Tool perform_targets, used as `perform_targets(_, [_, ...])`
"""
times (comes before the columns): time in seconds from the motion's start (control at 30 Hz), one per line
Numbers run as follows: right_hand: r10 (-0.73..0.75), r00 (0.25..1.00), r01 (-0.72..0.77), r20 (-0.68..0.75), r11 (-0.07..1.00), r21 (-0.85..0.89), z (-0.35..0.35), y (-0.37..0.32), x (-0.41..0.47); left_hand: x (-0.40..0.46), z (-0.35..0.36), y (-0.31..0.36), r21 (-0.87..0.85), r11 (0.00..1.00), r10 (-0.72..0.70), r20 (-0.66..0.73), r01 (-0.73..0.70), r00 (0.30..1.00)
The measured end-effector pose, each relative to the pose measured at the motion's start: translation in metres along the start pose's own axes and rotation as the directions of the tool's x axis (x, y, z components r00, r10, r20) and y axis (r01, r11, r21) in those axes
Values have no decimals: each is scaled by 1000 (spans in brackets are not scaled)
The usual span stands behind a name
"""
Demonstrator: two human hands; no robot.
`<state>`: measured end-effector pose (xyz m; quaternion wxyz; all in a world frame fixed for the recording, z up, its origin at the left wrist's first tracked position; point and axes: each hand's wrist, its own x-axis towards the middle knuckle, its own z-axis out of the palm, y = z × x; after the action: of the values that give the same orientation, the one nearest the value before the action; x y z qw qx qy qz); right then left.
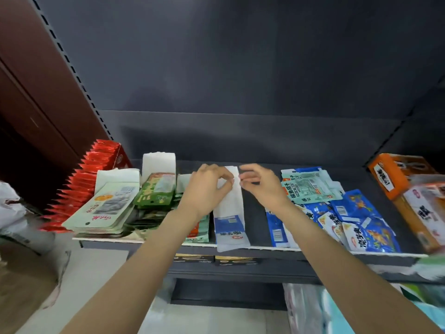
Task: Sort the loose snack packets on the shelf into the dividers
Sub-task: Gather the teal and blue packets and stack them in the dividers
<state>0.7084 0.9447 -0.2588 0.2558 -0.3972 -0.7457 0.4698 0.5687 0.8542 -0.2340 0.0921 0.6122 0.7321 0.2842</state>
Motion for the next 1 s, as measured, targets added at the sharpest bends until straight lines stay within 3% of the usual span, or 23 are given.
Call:
perform_targets(0.17, [135,987,-144,-86,983,-116,-70,69,-5,34,89,56,-109,991,93,177,-75,980])
perform_targets(0.27, [151,984,-176,-93,888,-424,-104,116,-1,54,147,76,-200,973,-41,341,116,939])
perform_targets(0.33, [210,977,-189,-25,813,-551,-120,140,4,65,176,81,-269,889,-249,393,370,885])
perform_targets(0.43, [301,949,-168,97,741,-650,-129,161,12,79,205,72,-298,653,-567,417,696,710])
perform_targets(0.5, [315,940,-155,131,737,-658,-130,166,13,86,214,64,-383,530,-630,420,757,653])
perform_targets(0.6, [286,949,-139,131,755,-640,-131,165,11,92,211,65,-454,447,-664,409,771,626])
perform_targets(0.67, [234,966,-107,112,751,-652,-136,159,7,94,201,74,-507,423,-652,405,751,641])
perform_targets(0.77, [62,998,-38,14,759,-650,-140,140,0,96,177,92,-635,405,-585,372,657,720])
perform_targets(0.87, [-128,988,44,-85,766,-642,-136,116,-5,94,145,106,-694,437,-527,318,572,789])
perform_targets(1.0, [-205,964,76,-168,822,-564,-118,78,0,81,100,106,-718,565,-423,172,407,890])
